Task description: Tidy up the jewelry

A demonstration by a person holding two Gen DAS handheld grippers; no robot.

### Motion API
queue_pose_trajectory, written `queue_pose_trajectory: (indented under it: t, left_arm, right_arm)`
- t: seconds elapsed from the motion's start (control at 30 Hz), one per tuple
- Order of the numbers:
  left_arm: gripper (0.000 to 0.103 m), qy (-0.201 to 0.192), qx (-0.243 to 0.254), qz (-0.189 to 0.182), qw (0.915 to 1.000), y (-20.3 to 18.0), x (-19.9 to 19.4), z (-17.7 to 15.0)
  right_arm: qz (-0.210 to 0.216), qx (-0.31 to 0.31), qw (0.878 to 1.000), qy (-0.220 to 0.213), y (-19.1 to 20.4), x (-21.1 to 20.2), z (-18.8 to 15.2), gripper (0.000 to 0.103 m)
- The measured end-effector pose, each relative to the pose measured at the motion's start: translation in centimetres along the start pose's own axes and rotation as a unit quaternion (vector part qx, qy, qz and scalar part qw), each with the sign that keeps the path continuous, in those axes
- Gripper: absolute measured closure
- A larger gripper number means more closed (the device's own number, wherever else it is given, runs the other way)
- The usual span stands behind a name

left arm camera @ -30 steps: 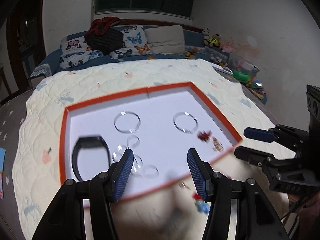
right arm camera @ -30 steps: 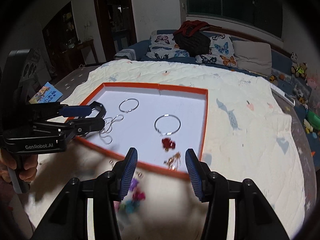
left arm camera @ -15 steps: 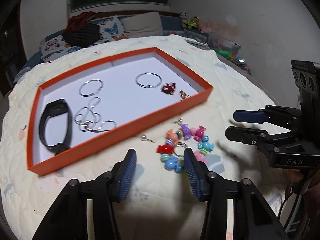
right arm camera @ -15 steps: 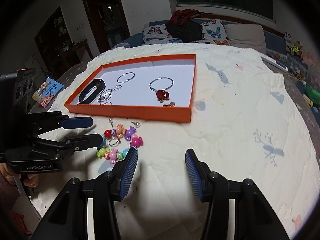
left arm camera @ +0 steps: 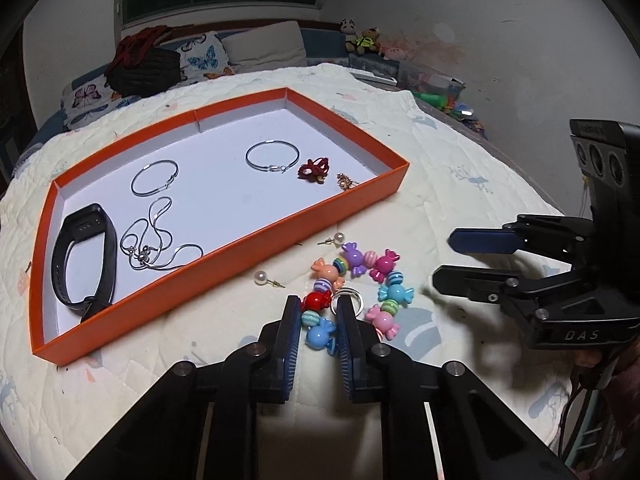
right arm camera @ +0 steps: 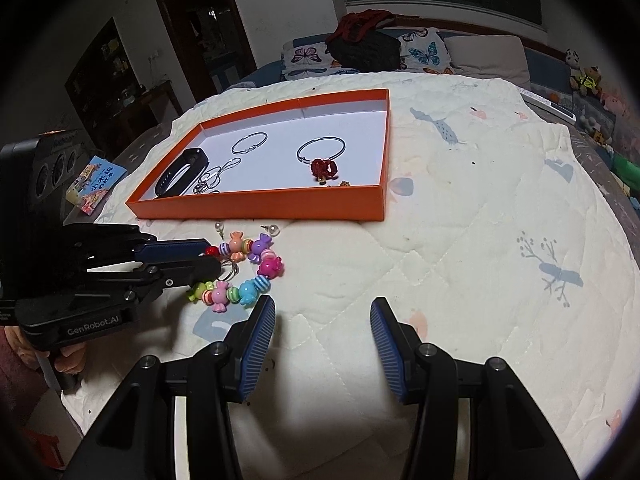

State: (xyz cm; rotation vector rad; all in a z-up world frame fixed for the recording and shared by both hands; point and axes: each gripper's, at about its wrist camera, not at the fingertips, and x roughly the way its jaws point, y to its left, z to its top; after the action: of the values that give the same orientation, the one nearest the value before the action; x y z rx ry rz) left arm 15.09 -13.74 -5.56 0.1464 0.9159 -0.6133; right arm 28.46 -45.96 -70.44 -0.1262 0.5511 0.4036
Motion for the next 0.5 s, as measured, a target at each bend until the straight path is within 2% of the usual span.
queue_pose_trajectory:
  t: [0.33,0.37,0.4,0.5]
  left_arm:
    - [0.087,-0.046,-0.002,-0.021,0.9987,-1.2,-3.2,-0.5]
    - [0.096,-0.052,-0.002,-0.030,0.9982,-1.3,-3.9,-0.7]
    - [0.100,-0.057,-0.001,-0.046,0.9973,-1.4,-4.5,-0.9]
    - [0.100,-0.065,0.006,-0.066,0.9957,-2.0,-5.9,-1.7]
  right_arm:
    - [0.003,-0.005,1.000,0.001,0.4,-0.1,-0.1,0.048]
    - [0.003,-0.006,1.000,0.001,0.5,-0.1,-0.2,0.048]
    - [0.005,-0.007,1.000,0.001,0.6,-0.1,-0.2,0.048]
    - [0.007,-0.010,1.000,0.002,0.8,-0.2,-0.3,0.048]
